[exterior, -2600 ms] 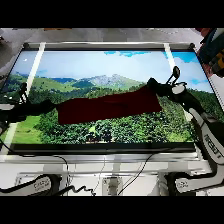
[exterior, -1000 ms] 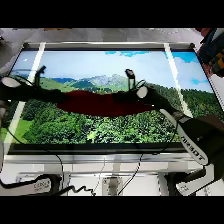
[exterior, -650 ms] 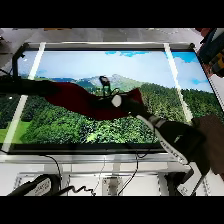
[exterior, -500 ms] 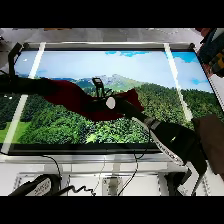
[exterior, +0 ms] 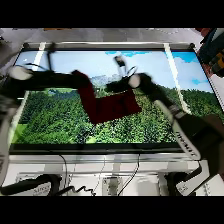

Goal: Fold the clothes and pants, and hang the long-sleeved shirts on hangers.

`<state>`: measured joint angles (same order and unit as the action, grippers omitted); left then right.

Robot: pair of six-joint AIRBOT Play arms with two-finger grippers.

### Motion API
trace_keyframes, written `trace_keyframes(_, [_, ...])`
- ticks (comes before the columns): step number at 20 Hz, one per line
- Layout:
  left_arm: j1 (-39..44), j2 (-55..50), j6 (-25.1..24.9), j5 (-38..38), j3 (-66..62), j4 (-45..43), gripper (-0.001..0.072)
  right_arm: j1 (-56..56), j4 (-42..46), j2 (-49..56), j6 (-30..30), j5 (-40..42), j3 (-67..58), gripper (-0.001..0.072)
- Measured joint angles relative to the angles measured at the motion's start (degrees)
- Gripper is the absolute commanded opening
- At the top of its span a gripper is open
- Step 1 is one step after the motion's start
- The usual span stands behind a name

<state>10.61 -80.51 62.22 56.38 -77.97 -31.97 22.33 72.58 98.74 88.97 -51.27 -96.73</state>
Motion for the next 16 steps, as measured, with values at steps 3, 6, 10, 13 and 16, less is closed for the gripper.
trace_keyframes(3, [11.56,-8.07,0.00,-13.84,-0.04,7.08,0.0238,-8.81,1.42,-2.43,-0.02,-6.75,-0.22,0.0009])
trace_keyframes(6, [20.31,-14.27,0.02,-26.16,-0.04,12.13,0.0720,-15.50,2.21,-3.37,0.00,-11.39,-0.15,0.0009])
trace_keyframes(10, [23.63,-16.17,-2.38,-32.89,-0.04,14.47,0.0720,-21.73,3.32,-3.19,-0.70,-13.09,-0.04,0.0008])
trace_keyframes(13, [21.51,-13.33,-5.92,-32.50,-0.04,14.36,0.0720,-25.05,2.60,-1.20,-4.68,-14.95,0.55,0.0007])
trace_keyframes(16, [17.35,-8.35,-8.63,-27.15,-0.04,9.29,0.0720,-27.71,-7.93,2.19,-16.55,-20.68,2.60,0.0163])
